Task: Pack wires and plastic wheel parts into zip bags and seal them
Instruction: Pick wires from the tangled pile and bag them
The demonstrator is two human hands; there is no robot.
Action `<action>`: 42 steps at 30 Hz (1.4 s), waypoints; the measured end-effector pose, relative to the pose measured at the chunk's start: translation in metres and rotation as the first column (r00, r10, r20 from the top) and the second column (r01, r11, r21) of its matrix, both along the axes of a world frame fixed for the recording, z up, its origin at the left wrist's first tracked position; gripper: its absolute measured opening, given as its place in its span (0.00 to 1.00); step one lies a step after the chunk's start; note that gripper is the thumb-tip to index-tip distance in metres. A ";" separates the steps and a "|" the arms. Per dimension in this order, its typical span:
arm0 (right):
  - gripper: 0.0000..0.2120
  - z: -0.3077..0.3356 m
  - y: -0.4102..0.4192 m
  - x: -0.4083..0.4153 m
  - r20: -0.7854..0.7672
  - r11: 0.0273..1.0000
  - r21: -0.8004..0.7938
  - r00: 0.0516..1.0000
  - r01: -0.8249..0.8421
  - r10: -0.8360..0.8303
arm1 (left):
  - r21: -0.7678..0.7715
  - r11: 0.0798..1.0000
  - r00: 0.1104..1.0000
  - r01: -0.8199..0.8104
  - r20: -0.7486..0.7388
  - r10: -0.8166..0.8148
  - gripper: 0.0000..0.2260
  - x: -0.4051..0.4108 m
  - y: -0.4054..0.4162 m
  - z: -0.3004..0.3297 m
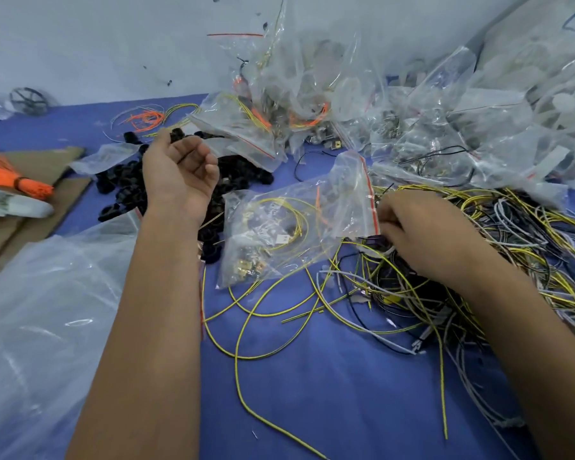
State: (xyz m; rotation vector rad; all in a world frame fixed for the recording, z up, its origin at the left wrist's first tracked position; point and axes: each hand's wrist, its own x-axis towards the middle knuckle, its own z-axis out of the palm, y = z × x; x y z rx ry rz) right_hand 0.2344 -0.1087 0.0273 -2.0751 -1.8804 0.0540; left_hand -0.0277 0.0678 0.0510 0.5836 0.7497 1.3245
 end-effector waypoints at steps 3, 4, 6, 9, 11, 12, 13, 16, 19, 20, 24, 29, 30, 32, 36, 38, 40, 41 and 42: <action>0.02 -0.004 0.002 0.004 -0.111 0.985 0.163 0.993 0.056 -0.038 | -0.003 1.000 1.000 -0.029 -0.008 0.029 0.23 -0.003 -0.001 0.001; 0.01 -0.005 0.003 0.004 -0.153 0.975 0.214 0.988 0.057 -0.024 | 0.001 1.000 0.999 -0.026 -0.023 0.026 0.22 -0.002 -0.002 0.002; 0.02 -0.006 0.003 0.001 -0.235 0.963 0.262 0.972 0.058 0.005 | 0.022 1.000 0.996 0.007 -0.087 -0.006 0.20 0.004 -0.005 0.004; 0.04 -0.007 0.004 0.002 -0.324 0.960 0.269 0.946 0.072 0.020 | 0.082 0.991 0.963 0.108 -0.256 -0.084 0.18 0.023 -0.014 0.010; 0.05 -0.008 0.004 0.003 -0.359 0.959 0.270 0.933 0.081 0.022 | 0.130 0.971 0.903 0.202 -0.407 -0.134 0.16 0.041 -0.024 0.014; 0.05 -0.008 0.004 0.004 -0.371 0.959 0.272 0.928 0.082 0.026 | 0.165 0.951 0.852 0.260 -0.502 -0.146 0.14 0.051 -0.029 0.016; 0.06 -0.008 0.004 0.005 -0.376 0.958 0.274 0.926 0.080 0.030 | 0.212 0.920 0.789 0.329 -0.598 -0.144 0.12 0.062 -0.035 0.017; 0.06 -0.009 0.005 0.006 -0.383 0.961 0.270 0.923 0.066 0.045 | 0.347 0.717 0.530 0.604 -0.847 -0.037 0.11 0.093 -0.054 0.010; 0.05 -0.010 0.005 0.008 -0.398 0.964 0.266 0.914 0.031 0.081 | 0.323 0.623 0.279 0.712 -0.945 0.171 0.12 0.112 -0.068 -0.005; 0.05 -0.010 0.004 0.009 -0.389 0.961 0.274 0.917 0.024 0.088 | 0.353 0.633 0.276 0.689 -0.935 0.222 0.14 0.112 -0.069 -0.006; 0.04 -0.010 0.004 0.012 -0.380 0.948 0.311 0.923 0.063 0.063 | 0.302 0.621 0.119 0.723 -0.940 0.319 0.18 0.089 -0.052 -0.001; 0.04 -0.009 0.004 0.012 -0.484 0.937 0.346 0.865 0.050 0.132 | 0.198 0.658 -0.095 0.726 -0.920 0.381 0.13 0.075 -0.043 -0.006; 0.04 -0.008 0.004 0.011 -0.498 0.932 0.360 0.853 0.042 0.154 | 0.256 0.629 -0.028 0.734 -0.914 0.405 0.16 0.077 -0.044 -0.008; 0.04 -0.006 0.003 0.010 -0.493 0.912 0.410 0.849 0.033 0.191 | 0.380 0.529 0.157 0.759 -0.895 0.417 0.21 0.084 -0.050 -0.004; 0.03 -0.001 0.001 0.007 -0.448 0.844 0.534 0.863 0.050 0.232 | 0.442 0.394 0.386 0.806 -0.897 0.218 0.17 0.105 -0.065 0.003; 0.01 0.000 0.001 0.007 -0.437 0.809 0.581 0.872 0.089 0.218 | 0.370 0.427 0.321 0.825 -0.929 0.186 0.15 0.108 -0.071 0.002; 0.02 0.000 0.002 0.009 -0.472 0.792 0.593 0.860 0.147 0.194 | 0.282 0.431 0.219 0.857 -0.957 0.190 0.13 0.108 -0.071 -0.001; 0.02 0.000 0.002 0.011 -0.509 0.796 0.579 0.841 0.178 0.182 | 0.244 0.439 0.186 0.865 -0.968 0.171 0.13 0.107 -0.070 -0.003; 0.02 -0.001 0.003 0.012 -0.546 0.803 0.560 0.820 0.205 0.172 | 0.217 0.453 0.176 0.865 -0.976 0.131 0.13 0.106 -0.069 -0.004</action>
